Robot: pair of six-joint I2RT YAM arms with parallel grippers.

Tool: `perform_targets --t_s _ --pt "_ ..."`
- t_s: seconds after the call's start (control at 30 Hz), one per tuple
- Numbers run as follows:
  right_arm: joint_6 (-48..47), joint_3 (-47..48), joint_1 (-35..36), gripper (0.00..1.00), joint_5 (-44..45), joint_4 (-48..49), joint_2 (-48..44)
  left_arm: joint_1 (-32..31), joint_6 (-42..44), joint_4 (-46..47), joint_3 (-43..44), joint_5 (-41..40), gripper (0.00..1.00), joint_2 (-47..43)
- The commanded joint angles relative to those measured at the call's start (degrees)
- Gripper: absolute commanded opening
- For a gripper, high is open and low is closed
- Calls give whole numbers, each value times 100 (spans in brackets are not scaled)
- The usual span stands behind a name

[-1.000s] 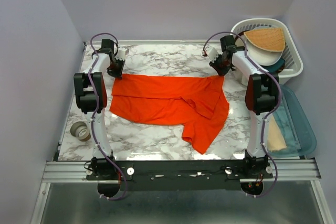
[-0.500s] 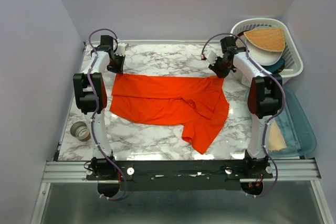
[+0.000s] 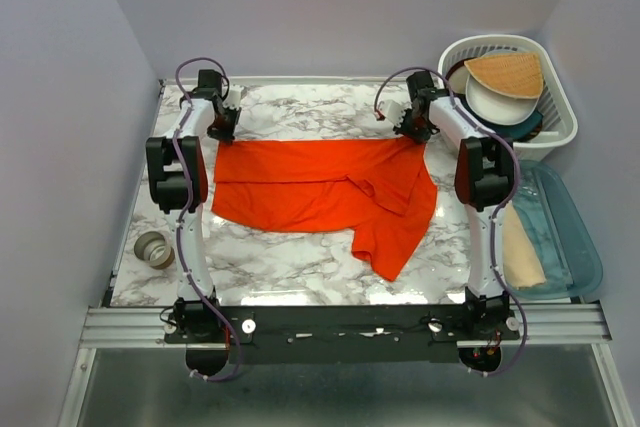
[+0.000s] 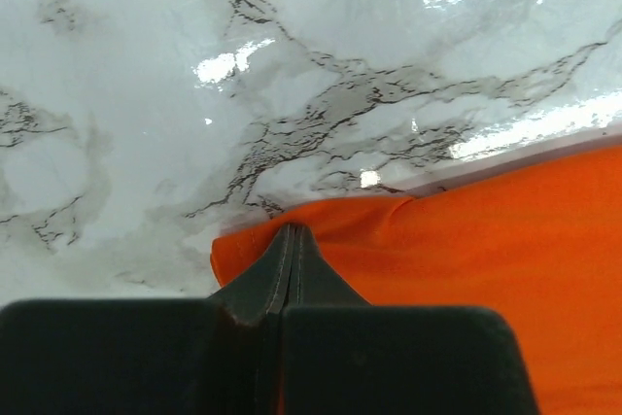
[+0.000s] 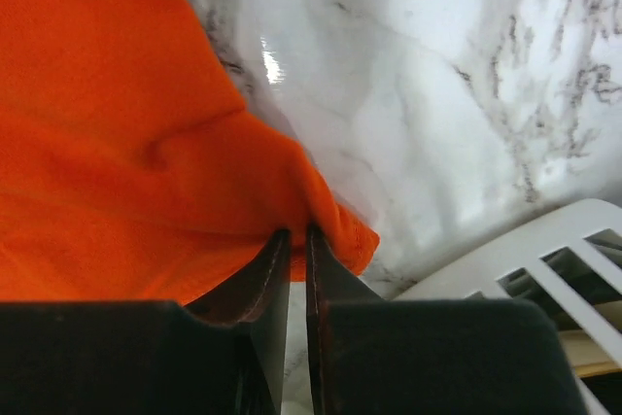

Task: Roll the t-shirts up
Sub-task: Fold the T-shirt at the center of the board.

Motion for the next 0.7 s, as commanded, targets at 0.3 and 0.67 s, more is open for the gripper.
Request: perform_targets --t_s 0.3,0.67 --pt "-88 1846 33 17 429 -335 1108 288 -80 353 451 -1218 0 38" --pt "747 609 226 45 -440 165 -902 16 -449 142 480 1697 19 -1174"
